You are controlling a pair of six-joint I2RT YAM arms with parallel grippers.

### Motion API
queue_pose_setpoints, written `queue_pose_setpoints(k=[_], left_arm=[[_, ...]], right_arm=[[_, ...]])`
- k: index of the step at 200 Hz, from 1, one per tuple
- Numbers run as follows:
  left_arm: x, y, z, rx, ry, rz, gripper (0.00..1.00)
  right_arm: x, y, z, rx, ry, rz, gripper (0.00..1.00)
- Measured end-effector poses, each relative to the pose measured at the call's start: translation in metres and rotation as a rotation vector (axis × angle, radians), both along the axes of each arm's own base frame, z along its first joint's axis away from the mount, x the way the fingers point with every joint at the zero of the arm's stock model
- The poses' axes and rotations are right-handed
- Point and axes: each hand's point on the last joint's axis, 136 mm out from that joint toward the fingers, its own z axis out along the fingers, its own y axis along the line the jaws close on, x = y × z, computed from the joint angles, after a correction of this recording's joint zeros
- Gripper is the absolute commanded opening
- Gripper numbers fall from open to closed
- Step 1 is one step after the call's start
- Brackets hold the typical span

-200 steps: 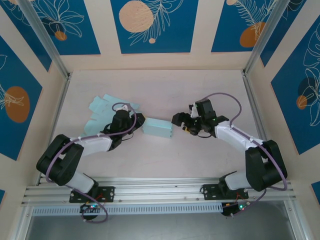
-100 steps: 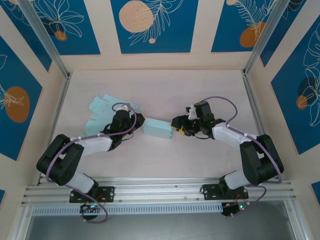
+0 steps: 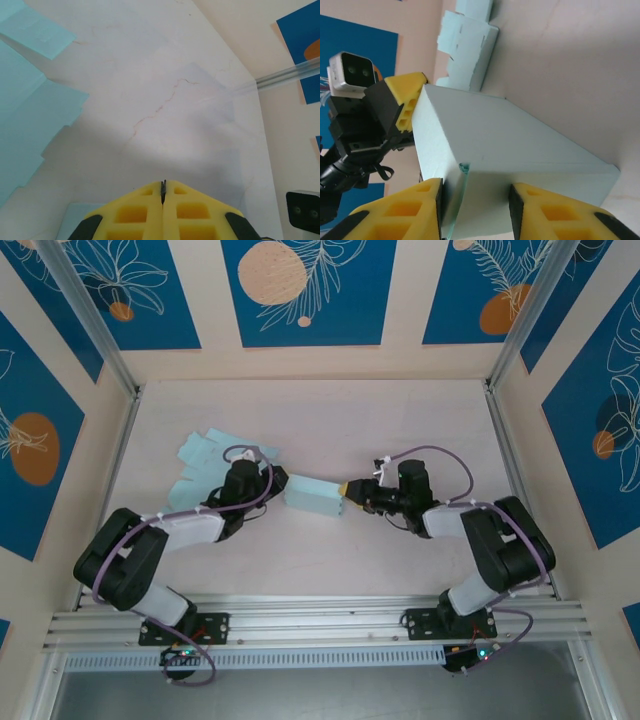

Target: Fold the paper box

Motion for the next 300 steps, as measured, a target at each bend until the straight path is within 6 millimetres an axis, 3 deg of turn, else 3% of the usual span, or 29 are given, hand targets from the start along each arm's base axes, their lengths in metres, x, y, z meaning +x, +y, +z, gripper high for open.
queue_pose_setpoints(k=[27,50,93,140,185,215,241,260,300], left_arm=[[0.003,0.006,0.002,0.011,-0.009,0.028,0.06],[0.002,0.008,0.005,0.036,-0.017,0.023,0.15],[-0.005,0.020,-0.003,0.086,0.023,-0.005,0.46],[-0.019,0.024,-0.005,0.075,0.070,-0.088,0.51],[-0.039,0.016,-0.011,0.009,0.112,-0.187,0.71],[-0.053,0.010,-0.008,-0.014,0.133,-0.246,0.74],[-0.056,0.015,0.006,-0.024,0.114,-0.239,0.76],[-0.062,0.018,0.016,-0.025,0.105,-0.239,0.83],[-0.080,0.025,0.012,-0.015,0.168,-0.246,0.78]], right_arm=[[0.010,0.002,-0.002,0.054,-0.066,-0.012,0.23],[0.015,0.003,-0.002,0.079,-0.102,-0.023,0.22],[0.021,0.002,0.002,0.069,-0.116,-0.049,0.22],[0.030,0.001,0.007,0.024,-0.109,-0.079,0.22],[0.040,0.001,0.008,0.004,-0.111,-0.107,0.22],[0.038,0.008,0.010,0.002,-0.110,-0.089,0.22],[0.037,0.010,0.011,-0.006,-0.108,-0.090,0.22],[0.037,0.010,0.011,-0.015,-0.103,-0.091,0.22],[0.037,0.010,0.012,-0.029,-0.099,-0.094,0.22]])
